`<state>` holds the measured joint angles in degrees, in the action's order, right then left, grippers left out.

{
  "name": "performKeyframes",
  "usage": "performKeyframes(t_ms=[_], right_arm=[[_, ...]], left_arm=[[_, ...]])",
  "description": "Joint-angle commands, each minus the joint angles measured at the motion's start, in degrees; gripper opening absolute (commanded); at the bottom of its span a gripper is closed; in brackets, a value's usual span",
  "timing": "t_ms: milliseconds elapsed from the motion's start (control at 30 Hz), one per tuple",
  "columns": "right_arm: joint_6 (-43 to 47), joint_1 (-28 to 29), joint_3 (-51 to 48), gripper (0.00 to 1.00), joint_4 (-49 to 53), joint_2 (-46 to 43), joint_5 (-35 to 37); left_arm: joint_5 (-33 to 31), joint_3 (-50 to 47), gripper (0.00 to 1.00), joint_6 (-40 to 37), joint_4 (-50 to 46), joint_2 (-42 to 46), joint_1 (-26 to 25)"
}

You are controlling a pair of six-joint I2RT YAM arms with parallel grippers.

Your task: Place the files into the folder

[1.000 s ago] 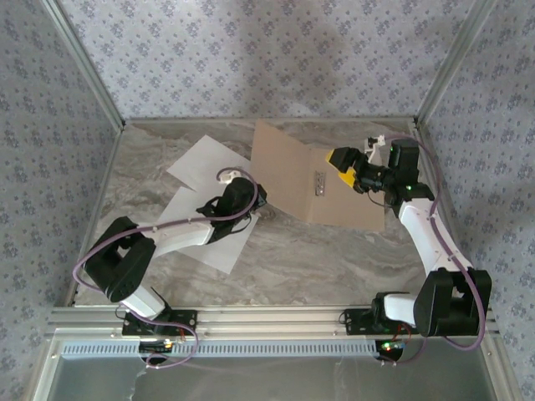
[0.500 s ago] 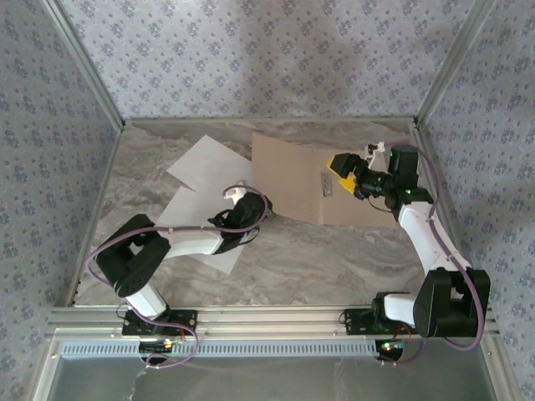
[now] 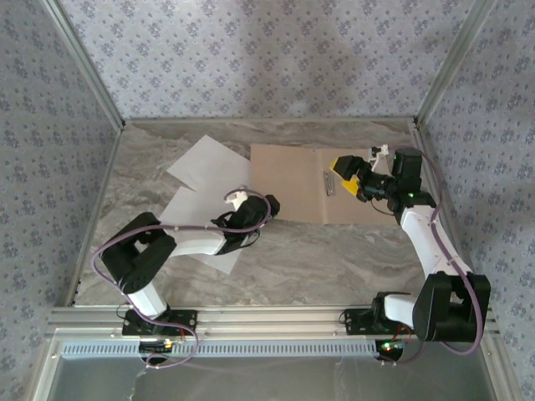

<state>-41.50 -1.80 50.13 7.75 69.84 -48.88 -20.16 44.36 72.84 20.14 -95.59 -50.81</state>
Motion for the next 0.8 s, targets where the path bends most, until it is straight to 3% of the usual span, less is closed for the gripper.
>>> performKeyframes(t_ms=[0, 200, 433, 600, 767], right_arm=[[0.6, -0.3, -0.9, 1.00, -0.7, -0.9, -0.9], [0.1, 0.1, -1.3, 1.00, -1.4, -0.9, -0.6], [-0.5, 2.6, -1.0, 1.00, -3.0, -0.7, 0.2], [-0.8, 5.3, -0.8, 1.00, -4.1, -0.1, 1.2], [-1.0, 7.9, -0.6, 1.00, -5.3, 0.9, 2.1]], left_arm=[[-0.4, 0.2, 0.79, 1.7, -5.1, 4.9, -0.3], [-2.2, -2.0, 0.93, 2.5, -16.7, 13.2, -0.3], [-2.4, -4.1, 0.97, -2.0, -26.8, 21.5, 0.4], [3.6, -3.1, 0.97, -7.4, -33.8, 23.7, 3.3], [12.4, -3.3, 0.96, -13.4, -33.8, 24.7, 6.3]])
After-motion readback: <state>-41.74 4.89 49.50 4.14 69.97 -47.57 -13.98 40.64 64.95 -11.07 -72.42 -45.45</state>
